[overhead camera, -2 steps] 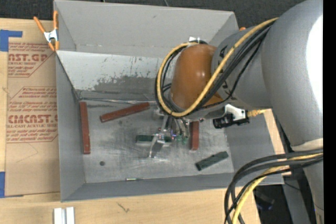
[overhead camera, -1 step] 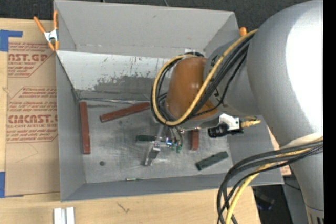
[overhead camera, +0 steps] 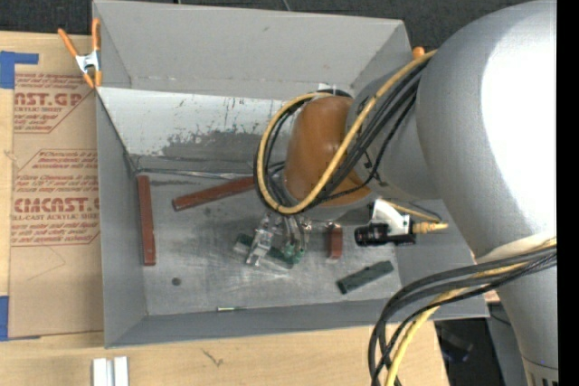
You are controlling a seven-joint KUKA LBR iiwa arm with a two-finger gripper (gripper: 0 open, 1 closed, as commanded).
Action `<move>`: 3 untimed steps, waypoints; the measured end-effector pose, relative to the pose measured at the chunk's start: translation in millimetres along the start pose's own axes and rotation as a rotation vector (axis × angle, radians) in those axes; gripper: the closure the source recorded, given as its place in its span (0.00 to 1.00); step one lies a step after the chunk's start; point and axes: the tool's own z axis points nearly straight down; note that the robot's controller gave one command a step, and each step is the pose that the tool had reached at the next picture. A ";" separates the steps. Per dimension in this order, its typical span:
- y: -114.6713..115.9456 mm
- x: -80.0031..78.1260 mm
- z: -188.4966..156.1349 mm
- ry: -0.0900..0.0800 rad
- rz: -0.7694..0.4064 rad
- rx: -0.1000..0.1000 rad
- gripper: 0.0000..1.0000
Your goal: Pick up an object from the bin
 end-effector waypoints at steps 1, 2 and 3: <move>0.0 -0.2 0.0 -0.001 0.000 0.000 1.00; 0.0 0.4 -5.7 -0.004 0.000 0.000 1.00; -0.6 0.1 -16.4 -0.009 0.001 0.001 1.00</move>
Offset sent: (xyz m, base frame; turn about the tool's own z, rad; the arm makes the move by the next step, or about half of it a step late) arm 0.0002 0.0002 0.0229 0.0000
